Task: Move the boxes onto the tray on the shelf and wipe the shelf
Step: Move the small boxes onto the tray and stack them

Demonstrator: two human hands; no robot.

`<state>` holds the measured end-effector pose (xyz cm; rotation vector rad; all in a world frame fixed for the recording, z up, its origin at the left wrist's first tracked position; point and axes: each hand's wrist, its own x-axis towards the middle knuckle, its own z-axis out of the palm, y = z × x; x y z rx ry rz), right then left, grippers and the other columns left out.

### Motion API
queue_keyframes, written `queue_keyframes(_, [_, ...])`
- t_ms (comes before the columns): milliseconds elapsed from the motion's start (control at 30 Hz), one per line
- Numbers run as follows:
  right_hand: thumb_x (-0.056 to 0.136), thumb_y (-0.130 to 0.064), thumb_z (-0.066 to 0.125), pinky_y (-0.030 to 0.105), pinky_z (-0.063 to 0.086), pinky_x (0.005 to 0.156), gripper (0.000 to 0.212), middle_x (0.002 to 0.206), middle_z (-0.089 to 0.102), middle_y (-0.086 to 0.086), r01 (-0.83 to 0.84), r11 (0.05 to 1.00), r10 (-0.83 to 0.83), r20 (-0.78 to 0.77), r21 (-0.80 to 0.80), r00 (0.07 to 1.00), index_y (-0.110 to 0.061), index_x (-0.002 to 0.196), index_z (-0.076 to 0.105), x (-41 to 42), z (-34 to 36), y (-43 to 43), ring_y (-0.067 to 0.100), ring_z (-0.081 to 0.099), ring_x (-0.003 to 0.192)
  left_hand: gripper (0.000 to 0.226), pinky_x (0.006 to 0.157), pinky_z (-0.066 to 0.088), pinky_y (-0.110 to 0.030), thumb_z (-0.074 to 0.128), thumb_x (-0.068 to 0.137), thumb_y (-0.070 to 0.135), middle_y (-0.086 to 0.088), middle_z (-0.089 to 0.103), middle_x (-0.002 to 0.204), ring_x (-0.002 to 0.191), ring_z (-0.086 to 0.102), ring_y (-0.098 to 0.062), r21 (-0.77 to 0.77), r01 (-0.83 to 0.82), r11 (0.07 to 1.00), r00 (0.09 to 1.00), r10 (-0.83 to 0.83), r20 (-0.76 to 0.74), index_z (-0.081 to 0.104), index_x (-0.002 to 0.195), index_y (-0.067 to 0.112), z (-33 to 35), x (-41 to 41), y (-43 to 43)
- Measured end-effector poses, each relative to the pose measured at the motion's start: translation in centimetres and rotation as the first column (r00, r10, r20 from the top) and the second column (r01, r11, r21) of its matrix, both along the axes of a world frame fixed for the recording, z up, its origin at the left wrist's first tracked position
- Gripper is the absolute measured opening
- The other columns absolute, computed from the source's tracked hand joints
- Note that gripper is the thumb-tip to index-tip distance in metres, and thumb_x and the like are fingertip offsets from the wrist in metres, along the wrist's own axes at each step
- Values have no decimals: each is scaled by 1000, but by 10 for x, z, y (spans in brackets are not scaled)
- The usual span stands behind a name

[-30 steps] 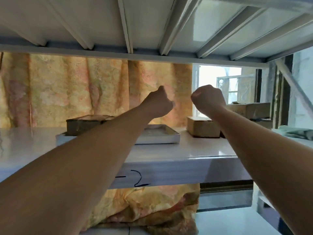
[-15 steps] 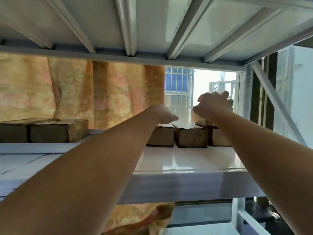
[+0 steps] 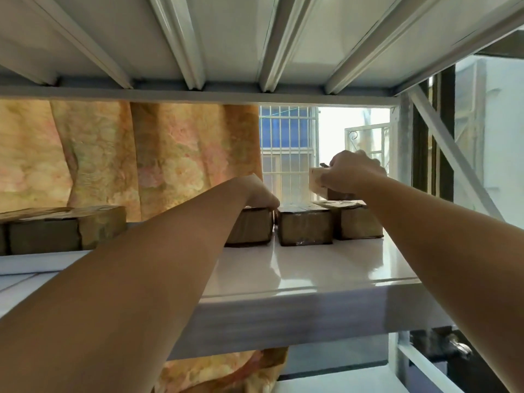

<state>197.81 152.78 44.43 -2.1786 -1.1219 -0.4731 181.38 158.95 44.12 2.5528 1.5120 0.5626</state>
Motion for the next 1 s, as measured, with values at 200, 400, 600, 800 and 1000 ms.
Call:
queue_keyframes(200, [81,-55,57,41,41,91,59,124,47,9,-10,991,-5,112,135,994,-19,128,53,-28,15,8,33,45,118,81,78,43,-32,62,79,45,-13,44,134,112,49,-27,81,-34,996,958,10,286,25,143,12,15,-19,12])
queue_keyframes(400, [79,-65,47,43,44,93,64,128,48,8,-138,966,119,98,220,988,-22,125,55,-96,24,17,33,48,118,63,75,44,-32,60,82,45,-12,54,111,95,53,-26,186,-34,982,882,-58,468,44,131,8,44,-88,8])
queue_keyframes(600, [75,-59,53,38,51,80,54,110,60,8,-275,945,275,23,178,961,-19,111,61,-172,25,41,29,59,96,72,79,43,-32,59,80,53,-14,54,128,112,54,-30,277,-127,952,935,22,355,44,135,9,57,-181,24])
queue_keyframes(800, [74,-62,54,31,46,68,54,98,61,8,-315,946,317,-16,78,948,-15,101,64,-256,17,73,27,58,84,66,79,44,-35,60,81,52,-14,55,124,110,55,-32,245,-134,960,931,37,364,49,129,9,64,-266,49])
queue_keyframes(1000, [80,-55,55,32,47,72,44,104,58,8,-248,961,245,-40,-125,969,-17,101,57,-313,1,91,27,57,87,63,72,42,-33,62,80,51,-14,57,115,98,55,-28,189,-146,971,940,77,332,51,125,8,56,-313,75])
